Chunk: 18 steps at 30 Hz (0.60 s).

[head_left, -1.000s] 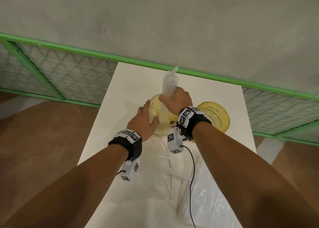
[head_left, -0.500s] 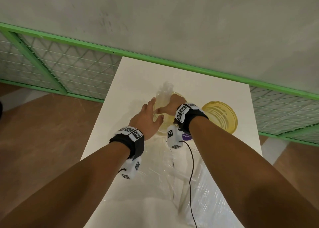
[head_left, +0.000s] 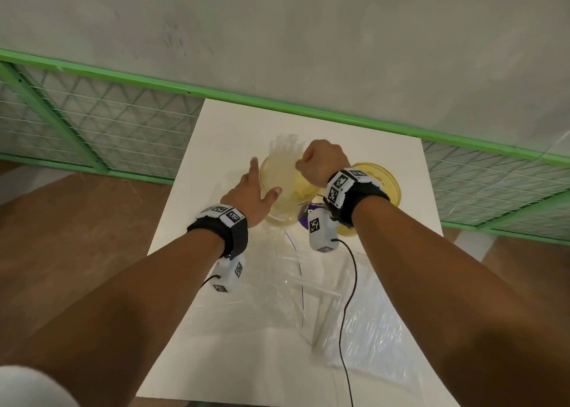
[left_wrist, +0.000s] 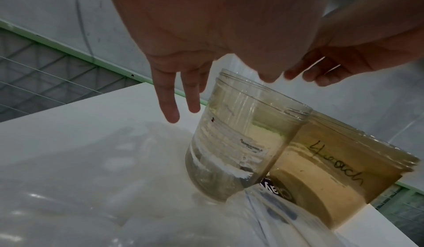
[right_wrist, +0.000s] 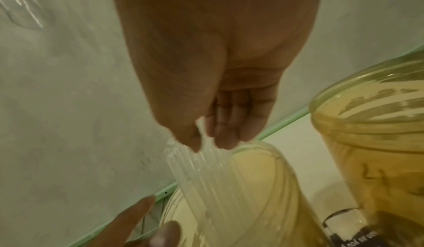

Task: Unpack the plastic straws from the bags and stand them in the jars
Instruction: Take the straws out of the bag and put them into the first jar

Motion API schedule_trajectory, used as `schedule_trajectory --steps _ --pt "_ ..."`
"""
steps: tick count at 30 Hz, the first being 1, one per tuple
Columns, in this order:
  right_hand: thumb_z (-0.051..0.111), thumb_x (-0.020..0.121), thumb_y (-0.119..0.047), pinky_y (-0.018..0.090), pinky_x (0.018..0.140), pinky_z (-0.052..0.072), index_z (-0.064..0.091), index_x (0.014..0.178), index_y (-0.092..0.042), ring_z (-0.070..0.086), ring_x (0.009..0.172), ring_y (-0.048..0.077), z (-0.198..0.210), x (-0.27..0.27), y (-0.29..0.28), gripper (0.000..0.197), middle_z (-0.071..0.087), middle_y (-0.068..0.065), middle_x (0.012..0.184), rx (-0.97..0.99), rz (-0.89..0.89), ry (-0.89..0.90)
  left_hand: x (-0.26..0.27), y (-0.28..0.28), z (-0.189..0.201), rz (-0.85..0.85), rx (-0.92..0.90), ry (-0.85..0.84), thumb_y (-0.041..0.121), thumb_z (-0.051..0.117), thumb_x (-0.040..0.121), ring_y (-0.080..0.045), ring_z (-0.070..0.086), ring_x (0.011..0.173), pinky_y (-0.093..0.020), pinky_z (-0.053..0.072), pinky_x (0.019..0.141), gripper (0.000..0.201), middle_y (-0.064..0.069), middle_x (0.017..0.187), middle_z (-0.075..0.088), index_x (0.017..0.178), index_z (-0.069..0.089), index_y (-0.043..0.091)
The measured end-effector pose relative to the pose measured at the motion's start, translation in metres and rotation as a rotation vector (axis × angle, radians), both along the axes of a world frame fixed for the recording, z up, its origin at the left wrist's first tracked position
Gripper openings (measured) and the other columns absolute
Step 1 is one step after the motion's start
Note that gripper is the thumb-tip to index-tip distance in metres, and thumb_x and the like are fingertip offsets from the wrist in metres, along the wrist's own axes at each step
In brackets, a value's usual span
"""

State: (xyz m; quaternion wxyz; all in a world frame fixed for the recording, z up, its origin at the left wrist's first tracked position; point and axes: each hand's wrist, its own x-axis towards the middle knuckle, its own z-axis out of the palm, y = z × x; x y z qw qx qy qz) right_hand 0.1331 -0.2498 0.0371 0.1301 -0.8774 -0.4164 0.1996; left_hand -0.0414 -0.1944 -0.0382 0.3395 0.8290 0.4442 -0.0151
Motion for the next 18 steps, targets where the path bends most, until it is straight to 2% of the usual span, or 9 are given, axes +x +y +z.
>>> schedule_trajectory --steps 3,6,7,9,11,13,15,16,18 --pt "0.069 0.088 -0.036 0.025 0.062 0.044 0.069 0.083 -0.019 0.065 0.078 0.018 0.01 -0.006 -0.023 0.018 0.069 -0.004 0.081 0.083 0.037 0.128 -0.008 -0.006 -0.002 0.06 -0.007 0.001 0.052 0.039 0.098 -0.034 0.046 0.134 -0.047 0.039 0.104 0.08 -0.01 0.161 0.027 0.158 -0.006 0.023" --pt "0.068 0.09 -0.036 0.024 0.061 0.048 0.074 0.082 -0.013 0.063 0.06 0.008 0.008 -0.014 -0.051 0.025 0.071 -0.005 0.07 -0.096 0.166 0.29 -0.024 -0.013 -0.015 0.047 0.012 0.086 0.038 0.048 0.094 -0.034 0.046 0.132 -0.049 0.037 0.107 0.077 -0.01 0.155 0.035 0.156 0.008 0.016" --pt "0.069 0.09 -0.036 0.025 0.063 0.051 0.075 0.083 -0.011 0.064 0.061 0.01 0.002 -0.016 -0.06 0.026 0.072 -0.004 0.069 -0.176 0.195 0.32 -0.031 -0.016 -0.02 0.034 0.03 0.143 0.035 0.05 0.093 -0.033 0.045 0.132 -0.049 0.036 0.107 0.075 -0.01 0.153 0.037 0.155 0.012 0.016" --pt "0.073 0.088 -0.035 0.027 0.066 0.056 0.075 0.091 -0.012 0.07 0.075 0.017 -0.018 -0.022 -0.075 0.023 0.074 -0.003 0.079 -0.329 0.251 0.334 -0.044 -0.023 -0.029 0.006 0.064 0.268 0.031 0.051 0.092 -0.032 0.043 0.131 -0.047 0.034 0.105 0.068 -0.01 0.148 0.039 0.152 0.021 0.018" --pt "0.078 0.085 -0.035 0.026 0.073 0.053 0.073 0.104 -0.018 0.066 0.091 0.018 -0.045 -0.031 -0.091 0.026 0.07 -0.005 0.097 -0.483 0.32 0.221 -0.055 -0.03 -0.037 -0.033 0.071 0.379 0.03 0.052 0.09 -0.03 0.042 0.13 -0.047 0.032 0.105 0.062 -0.008 0.144 0.04 0.148 0.029 0.02" --pt "0.081 0.081 -0.037 0.029 0.086 0.048 0.066 0.116 -0.027 0.059 0.102 0.017 -0.075 -0.036 -0.109 0.039 0.062 -0.008 0.111 -0.613 0.367 0.123 -0.063 -0.036 -0.047 -0.081 0.062 0.447 0.032 0.051 0.09 -0.028 0.04 0.132 -0.047 0.03 0.107 0.061 -0.006 0.146 0.039 0.147 0.032 0.024" --pt "0.083 0.075 -0.041 0.04 0.095 0.05 0.056 0.119 -0.032 0.06 0.108 0.022 -0.101 -0.041 -0.126 0.052 0.062 -0.007 0.12 -0.688 0.387 0.121 -0.069 -0.043 -0.055 -0.127 0.048 0.46 0.037 0.05 0.09 -0.026 0.036 0.136 -0.047 0.026 0.111 0.063 -0.002 0.15 0.037 0.15 0.031 0.028" --pt "0.083 0.074 -0.041 0.043 0.093 0.052 0.053 0.12 -0.031 0.062 0.106 0.024 -0.112 -0.045 -0.132 0.056 0.063 -0.004 0.12 -0.7 0.402 0.119 -0.071 -0.046 -0.059 -0.148 0.046 0.455 0.039 0.049 0.09 -0.025 0.034 0.138 -0.048 0.024 0.113 0.064 -0.001 0.151 0.036 0.151 0.03 0.029" --pt "0.082 0.078 -0.034 0.04 0.085 0.052 0.047 0.124 -0.025 0.064 0.101 0.028 -0.124 -0.054 -0.141 0.059 0.062 0.003 0.118 -0.696 0.442 0.085 -0.072 -0.052 -0.063 -0.176 0.034 0.43 0.041 0.049 0.091 -0.024 0.031 0.142 -0.049 0.02 0.115 0.064 0.001 0.153 0.035 0.151 0.03 0.03"
